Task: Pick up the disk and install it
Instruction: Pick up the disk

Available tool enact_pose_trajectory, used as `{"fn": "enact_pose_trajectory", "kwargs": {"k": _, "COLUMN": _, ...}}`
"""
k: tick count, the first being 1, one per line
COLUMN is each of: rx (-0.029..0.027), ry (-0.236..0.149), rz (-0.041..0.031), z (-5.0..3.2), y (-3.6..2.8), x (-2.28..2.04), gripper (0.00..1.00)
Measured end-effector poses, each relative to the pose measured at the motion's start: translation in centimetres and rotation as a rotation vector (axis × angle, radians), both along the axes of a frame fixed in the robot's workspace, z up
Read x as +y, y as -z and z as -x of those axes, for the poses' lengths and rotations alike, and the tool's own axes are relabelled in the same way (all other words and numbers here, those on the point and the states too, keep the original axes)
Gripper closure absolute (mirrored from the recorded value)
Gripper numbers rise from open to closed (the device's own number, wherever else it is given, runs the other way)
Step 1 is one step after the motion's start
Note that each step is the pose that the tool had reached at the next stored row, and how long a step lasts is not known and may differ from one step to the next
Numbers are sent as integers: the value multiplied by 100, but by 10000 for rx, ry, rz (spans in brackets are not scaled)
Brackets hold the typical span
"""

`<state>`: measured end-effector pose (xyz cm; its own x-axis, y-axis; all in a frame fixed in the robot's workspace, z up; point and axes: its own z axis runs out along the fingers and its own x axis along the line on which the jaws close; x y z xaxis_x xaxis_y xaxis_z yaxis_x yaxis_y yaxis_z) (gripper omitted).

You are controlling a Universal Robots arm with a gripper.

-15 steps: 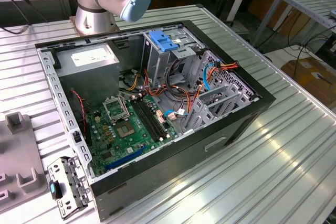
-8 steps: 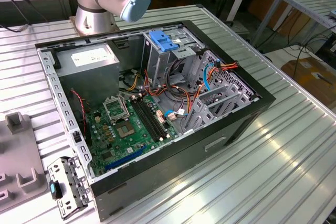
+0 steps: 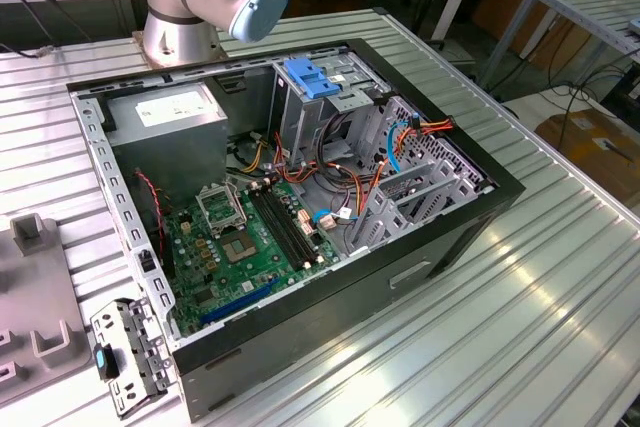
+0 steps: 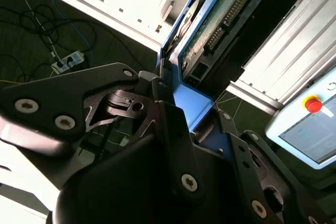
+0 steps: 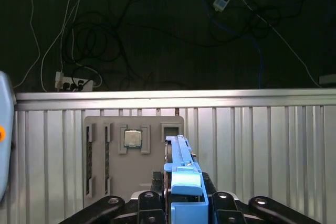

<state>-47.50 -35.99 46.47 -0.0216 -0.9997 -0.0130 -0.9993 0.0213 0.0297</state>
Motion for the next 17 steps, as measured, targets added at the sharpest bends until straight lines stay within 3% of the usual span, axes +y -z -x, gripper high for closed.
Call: {"fn": "enact_pose_trajectory", "kwargs": {"k": 17, "rx": 88, "ry": 0, "rz": 0, "z": -1, "y": -229, "x": 0, "gripper": 63}}
